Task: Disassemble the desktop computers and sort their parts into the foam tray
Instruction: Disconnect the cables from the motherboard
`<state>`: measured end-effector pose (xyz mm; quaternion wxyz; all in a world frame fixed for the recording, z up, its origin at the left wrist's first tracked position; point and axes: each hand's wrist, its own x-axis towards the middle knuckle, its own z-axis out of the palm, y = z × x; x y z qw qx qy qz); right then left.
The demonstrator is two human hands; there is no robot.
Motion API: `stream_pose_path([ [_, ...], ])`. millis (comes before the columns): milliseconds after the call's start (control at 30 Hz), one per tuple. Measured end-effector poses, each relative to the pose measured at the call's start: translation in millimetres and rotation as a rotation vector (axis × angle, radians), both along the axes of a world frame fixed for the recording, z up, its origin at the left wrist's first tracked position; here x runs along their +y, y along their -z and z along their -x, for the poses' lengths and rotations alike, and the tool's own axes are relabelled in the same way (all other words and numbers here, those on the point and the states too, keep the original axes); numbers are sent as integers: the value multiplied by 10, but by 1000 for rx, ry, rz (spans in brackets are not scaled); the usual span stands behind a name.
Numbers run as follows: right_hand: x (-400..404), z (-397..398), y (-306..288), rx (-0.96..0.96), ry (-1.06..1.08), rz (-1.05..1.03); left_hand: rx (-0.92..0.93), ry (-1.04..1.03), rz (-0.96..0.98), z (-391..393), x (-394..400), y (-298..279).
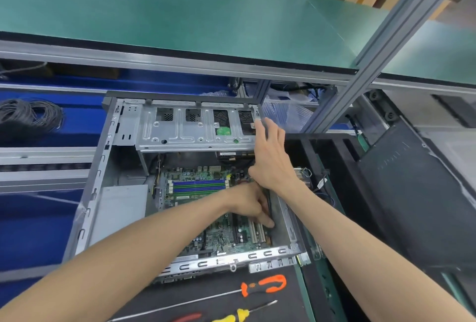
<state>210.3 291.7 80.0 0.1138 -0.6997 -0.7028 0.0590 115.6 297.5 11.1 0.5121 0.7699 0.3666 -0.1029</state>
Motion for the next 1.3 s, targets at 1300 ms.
stream_pose_path([
  [1300, 67, -18, 84, -27, 35, 51, -187, -30, 7, 15, -211, -14],
])
